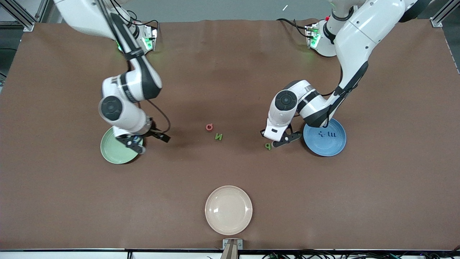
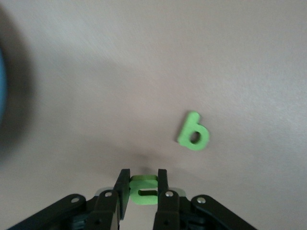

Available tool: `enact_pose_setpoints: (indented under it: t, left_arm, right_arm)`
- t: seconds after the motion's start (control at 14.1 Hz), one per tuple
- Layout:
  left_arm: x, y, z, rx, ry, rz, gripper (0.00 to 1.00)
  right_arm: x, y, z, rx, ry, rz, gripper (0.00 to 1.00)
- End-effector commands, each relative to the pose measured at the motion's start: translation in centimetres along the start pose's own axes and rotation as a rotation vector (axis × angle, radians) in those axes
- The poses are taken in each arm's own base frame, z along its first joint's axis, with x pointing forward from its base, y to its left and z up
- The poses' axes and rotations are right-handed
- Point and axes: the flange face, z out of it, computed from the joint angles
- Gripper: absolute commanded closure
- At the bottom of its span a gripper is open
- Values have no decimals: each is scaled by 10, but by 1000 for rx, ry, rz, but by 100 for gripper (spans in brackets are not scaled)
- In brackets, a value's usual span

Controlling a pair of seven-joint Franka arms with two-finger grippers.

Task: Sort upper and lower case letters into plates
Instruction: 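Place the c with the left gripper while the right gripper grasps pink a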

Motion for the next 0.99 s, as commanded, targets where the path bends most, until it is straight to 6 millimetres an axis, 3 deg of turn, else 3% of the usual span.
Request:
enact_pose_setpoints:
  t: [0.0,0.21,0.42,0.64,0.92]
  left_arm:
    - [18,-36,-36,56,31,124,85]
    - [41,-84,-51,42,19,161,87]
    - [57,-134,-51,7,-31,231,87]
    - [68,-183,-33,-2,-61,285,87]
    - [66,-213,-2,-33,-28,338,87]
  right_arm:
    - [-22,-28,19,28,26,57,0]
    - [-56,-64,54,46,52,41,0]
    - [-88,-91,85,55,69,41,0]
    - [-112,-99,93,50,76,20,3]
    - [-139,-97,107,15,66,7,7]
